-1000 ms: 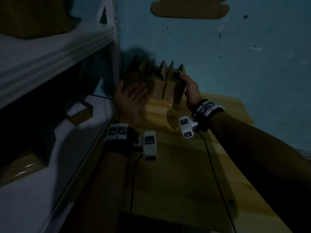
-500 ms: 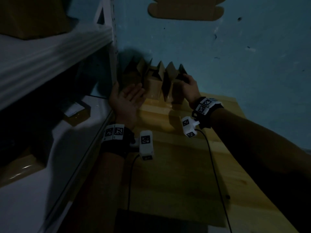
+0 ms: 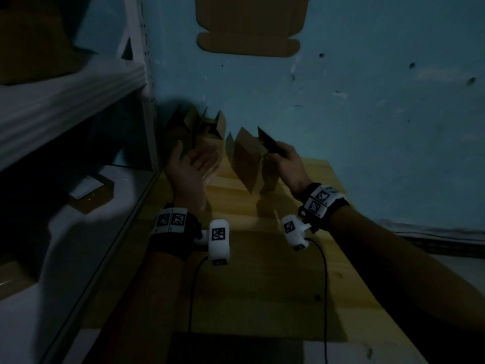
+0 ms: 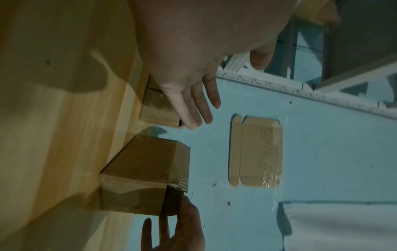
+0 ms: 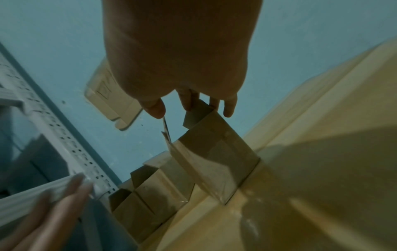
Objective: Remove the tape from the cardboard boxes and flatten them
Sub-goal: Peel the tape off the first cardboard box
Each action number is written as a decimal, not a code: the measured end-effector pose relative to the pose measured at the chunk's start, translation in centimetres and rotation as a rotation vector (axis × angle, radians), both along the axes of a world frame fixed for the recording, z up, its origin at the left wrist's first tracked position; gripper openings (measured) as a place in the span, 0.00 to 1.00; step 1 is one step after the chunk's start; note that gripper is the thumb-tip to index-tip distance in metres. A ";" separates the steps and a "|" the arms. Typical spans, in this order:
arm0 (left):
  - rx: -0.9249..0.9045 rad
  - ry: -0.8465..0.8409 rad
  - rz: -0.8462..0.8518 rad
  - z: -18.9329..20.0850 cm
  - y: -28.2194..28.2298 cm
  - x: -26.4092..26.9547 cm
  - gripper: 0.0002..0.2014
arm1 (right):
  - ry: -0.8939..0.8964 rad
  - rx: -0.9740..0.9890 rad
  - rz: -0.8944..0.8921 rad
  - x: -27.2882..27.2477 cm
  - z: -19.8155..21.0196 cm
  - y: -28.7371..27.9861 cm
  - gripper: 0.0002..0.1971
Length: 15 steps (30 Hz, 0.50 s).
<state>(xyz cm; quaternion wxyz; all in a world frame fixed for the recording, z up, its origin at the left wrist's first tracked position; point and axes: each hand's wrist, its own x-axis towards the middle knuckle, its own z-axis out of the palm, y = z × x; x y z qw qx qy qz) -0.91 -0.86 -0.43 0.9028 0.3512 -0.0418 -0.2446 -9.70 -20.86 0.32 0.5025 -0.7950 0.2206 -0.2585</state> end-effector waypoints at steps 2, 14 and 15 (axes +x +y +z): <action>0.010 0.002 -0.031 -0.1 -0.6 -0.7 0.30 | -0.002 -0.037 -0.006 -1.7 -0.5 0.0 0.16; 0.069 -0.011 -0.117 -1.0 -2.7 -2.8 0.26 | -0.061 -0.126 -0.028 -7.4 -2.1 1.2 0.21; 0.073 -0.015 -0.120 -1.0 -2.7 -2.9 0.26 | -0.066 -0.129 -0.030 -7.5 -2.4 1.2 0.21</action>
